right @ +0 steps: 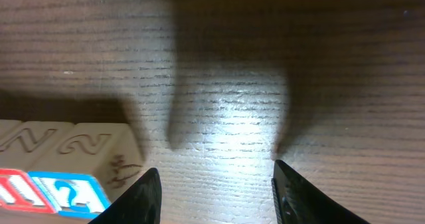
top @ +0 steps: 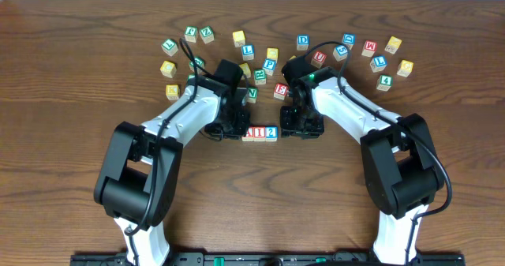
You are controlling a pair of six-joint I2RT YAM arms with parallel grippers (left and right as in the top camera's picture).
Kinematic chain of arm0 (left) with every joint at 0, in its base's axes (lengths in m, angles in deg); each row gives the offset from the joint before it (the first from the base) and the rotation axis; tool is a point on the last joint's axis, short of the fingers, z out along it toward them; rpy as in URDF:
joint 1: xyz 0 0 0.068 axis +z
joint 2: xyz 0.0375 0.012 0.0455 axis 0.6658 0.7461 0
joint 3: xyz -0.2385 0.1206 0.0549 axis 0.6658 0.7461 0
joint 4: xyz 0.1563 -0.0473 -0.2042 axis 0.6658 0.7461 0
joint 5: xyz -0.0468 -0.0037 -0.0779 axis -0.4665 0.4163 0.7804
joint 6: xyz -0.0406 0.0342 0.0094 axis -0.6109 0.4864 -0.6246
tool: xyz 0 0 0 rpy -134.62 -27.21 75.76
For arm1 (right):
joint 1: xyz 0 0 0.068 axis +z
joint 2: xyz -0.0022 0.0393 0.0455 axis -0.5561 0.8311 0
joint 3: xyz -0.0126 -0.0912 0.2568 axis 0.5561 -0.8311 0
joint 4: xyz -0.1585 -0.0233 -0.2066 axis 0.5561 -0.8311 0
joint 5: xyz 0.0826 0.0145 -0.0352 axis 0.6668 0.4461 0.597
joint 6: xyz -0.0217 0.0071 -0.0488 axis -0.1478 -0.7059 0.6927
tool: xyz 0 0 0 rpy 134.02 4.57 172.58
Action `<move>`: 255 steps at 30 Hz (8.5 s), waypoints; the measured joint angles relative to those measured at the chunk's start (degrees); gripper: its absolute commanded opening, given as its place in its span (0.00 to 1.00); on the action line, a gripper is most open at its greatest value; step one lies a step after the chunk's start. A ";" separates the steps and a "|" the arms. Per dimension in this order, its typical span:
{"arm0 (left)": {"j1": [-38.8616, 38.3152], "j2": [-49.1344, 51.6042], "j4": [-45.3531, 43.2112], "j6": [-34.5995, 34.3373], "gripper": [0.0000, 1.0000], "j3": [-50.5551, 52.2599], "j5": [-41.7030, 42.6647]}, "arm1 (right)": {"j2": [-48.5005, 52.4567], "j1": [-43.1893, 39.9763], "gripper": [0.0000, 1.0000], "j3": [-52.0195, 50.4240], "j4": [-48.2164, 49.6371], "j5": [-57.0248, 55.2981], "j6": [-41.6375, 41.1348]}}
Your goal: Spell out AI2
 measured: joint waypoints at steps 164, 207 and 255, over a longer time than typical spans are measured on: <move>21.05 -41.22 6.27 -2.69 0.98 -3.37 -17.22 | -51.65 -19.63 0.99 -13.53 17.99 -10.93 18.45; 21.05 -41.03 6.29 -2.69 0.98 -3.37 -17.22 | -116.21 -25.59 0.99 -80.41 49.75 -9.25 20.50; 24.26 -59.76 -6.10 -1.44 0.98 12.92 -17.84 | -116.24 -25.59 0.99 -80.41 49.75 -9.09 20.50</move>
